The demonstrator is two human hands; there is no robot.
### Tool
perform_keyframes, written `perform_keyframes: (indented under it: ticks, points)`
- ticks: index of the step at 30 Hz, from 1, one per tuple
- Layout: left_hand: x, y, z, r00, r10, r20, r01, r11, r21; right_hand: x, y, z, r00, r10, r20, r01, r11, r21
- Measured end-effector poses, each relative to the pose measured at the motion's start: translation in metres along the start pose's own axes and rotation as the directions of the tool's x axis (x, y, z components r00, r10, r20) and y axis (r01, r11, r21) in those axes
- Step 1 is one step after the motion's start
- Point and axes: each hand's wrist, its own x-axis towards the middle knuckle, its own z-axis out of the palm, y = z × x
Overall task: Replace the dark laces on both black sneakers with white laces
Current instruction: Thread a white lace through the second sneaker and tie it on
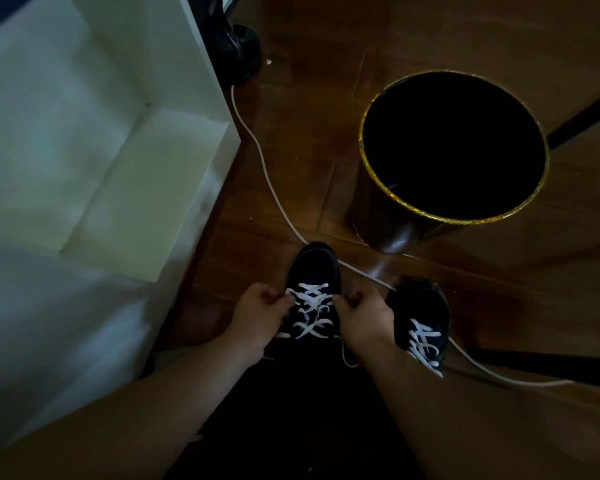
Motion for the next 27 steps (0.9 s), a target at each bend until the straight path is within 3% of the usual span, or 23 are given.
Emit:
perform_keyframes:
  ticks: [2,7,11,15,18,24,27]
  points:
    - [-0.001,-0.002,0.000,1.000,-0.027,-0.008,0.027,0.999,-0.024,0.000,0.005,0.003,0.994,0.073,0.083,-0.079,0.995,0.060]
    - [-0.012,-0.008,0.002,0.990,0.120,0.075,-0.135,0.958,0.253,-0.001,0.005,0.010,0.985,0.005,0.173,-0.027,0.992,0.125]
    - [-0.012,0.000,0.002,0.965,0.219,0.141,-0.260,0.811,0.524,0.002,-0.001,0.012,0.975,-0.058,0.216,0.052,0.998,0.035]
    - [-0.013,0.012,0.003,0.943,0.237,0.233,-0.333,0.660,0.674,0.008,-0.001,0.018,0.963,-0.102,0.251,0.123,0.990,-0.067]
    - [-0.012,0.010,0.005,0.929,0.275,0.249,-0.368,0.610,0.702,0.007,0.003,0.023,0.961,-0.107,0.254,0.129,0.989,-0.072]
    - [-0.021,-0.011,-0.012,0.888,0.408,0.213,-0.458,0.746,0.484,0.005,0.016,0.010,0.990,-0.021,0.142,0.023,1.000,-0.009]
    - [-0.027,-0.017,-0.018,0.875,0.441,0.197,-0.478,0.728,0.492,-0.001,0.018,0.013,0.992,0.003,0.126,-0.007,0.999,0.035]
